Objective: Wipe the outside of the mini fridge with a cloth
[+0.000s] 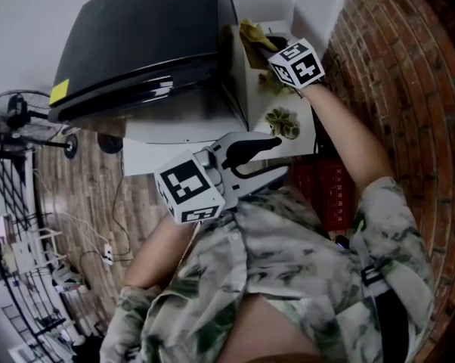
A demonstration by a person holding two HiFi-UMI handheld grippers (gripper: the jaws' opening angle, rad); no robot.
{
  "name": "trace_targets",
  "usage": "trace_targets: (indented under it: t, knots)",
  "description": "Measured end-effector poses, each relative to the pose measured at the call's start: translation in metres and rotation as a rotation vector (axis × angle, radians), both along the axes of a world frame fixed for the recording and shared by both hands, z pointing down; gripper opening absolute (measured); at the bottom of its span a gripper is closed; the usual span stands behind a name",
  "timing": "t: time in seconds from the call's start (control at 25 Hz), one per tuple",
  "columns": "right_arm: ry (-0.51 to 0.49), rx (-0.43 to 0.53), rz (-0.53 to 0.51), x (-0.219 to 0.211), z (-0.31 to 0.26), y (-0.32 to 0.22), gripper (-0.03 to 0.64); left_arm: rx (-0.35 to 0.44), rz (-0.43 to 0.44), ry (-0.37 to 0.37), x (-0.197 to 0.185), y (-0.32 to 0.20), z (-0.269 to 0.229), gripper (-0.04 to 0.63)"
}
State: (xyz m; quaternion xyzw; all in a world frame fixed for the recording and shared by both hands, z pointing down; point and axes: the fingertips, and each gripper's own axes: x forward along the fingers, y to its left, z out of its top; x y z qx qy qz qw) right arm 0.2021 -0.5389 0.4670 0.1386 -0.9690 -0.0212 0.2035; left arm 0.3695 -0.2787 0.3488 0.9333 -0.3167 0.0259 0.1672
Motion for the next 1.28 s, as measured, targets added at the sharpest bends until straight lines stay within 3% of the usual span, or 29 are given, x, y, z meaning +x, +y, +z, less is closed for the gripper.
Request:
trace_targets:
  t: [0.32, 0.48, 0.68, 1.28]
  knots:
    - [-0.183, 0.106, -0.035, 0.016, -0.127, 0.026, 0.098, -0.001, 0.035, 0.016, 0.008, 0.002, 0.001, 0.166]
    - [-0.216, 0.153, -0.052, 0.014, -0.155, 0.039, 0.098, 0.0, 0.028, 0.019, 0.008, 0.003, 0.002, 0.166]
    - [-0.178, 0.147, -0.089, 0.003, -0.132, 0.053, 0.098, 0.0, 0.01, 0.02, 0.003, 0.004, 0.003, 0.166]
    - [-0.009, 0.039, -0.114, -0.001, 0.007, 0.069, 0.098, -0.028, -0.041, 0.025, -0.003, 0.006, 0.017, 0.166]
